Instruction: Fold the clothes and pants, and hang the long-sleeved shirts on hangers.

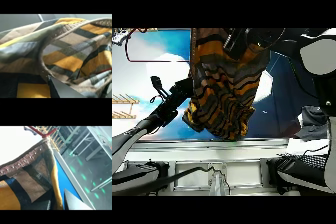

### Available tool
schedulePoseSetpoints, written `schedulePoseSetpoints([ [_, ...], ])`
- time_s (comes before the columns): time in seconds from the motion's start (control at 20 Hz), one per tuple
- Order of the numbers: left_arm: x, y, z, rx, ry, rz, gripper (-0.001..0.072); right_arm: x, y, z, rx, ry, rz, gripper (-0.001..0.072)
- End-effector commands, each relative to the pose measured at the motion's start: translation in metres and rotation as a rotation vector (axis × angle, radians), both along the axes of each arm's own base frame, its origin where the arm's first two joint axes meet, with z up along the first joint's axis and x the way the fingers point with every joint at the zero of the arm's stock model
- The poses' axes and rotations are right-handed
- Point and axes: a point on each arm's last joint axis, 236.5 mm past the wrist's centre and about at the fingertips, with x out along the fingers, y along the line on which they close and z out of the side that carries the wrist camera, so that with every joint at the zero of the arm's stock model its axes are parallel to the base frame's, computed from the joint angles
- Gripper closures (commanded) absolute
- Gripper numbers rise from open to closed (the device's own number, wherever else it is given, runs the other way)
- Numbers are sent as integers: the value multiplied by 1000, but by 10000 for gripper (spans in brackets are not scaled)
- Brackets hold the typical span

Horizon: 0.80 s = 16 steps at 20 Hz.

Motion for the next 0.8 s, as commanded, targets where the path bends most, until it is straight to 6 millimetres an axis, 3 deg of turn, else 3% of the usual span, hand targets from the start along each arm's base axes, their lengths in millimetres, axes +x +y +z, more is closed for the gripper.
schedulePoseSetpoints([
  [0.0,3,-1,7,-13,-5,-3,295,0,0,0,-10,-10,-2,649],
  [0.4,16,20,9,-34,7,50,283,-2,0,-5,-26,6,2,649],
  [0.55,13,15,9,-33,7,37,289,-2,0,-6,-29,10,4,649],
  [0.6,10,10,9,-32,6,24,320,-2,0,-6,-29,10,3,649],
  [0.75,4,-1,9,-2,-31,21,644,-2,0,-6,-29,10,3,649],
])
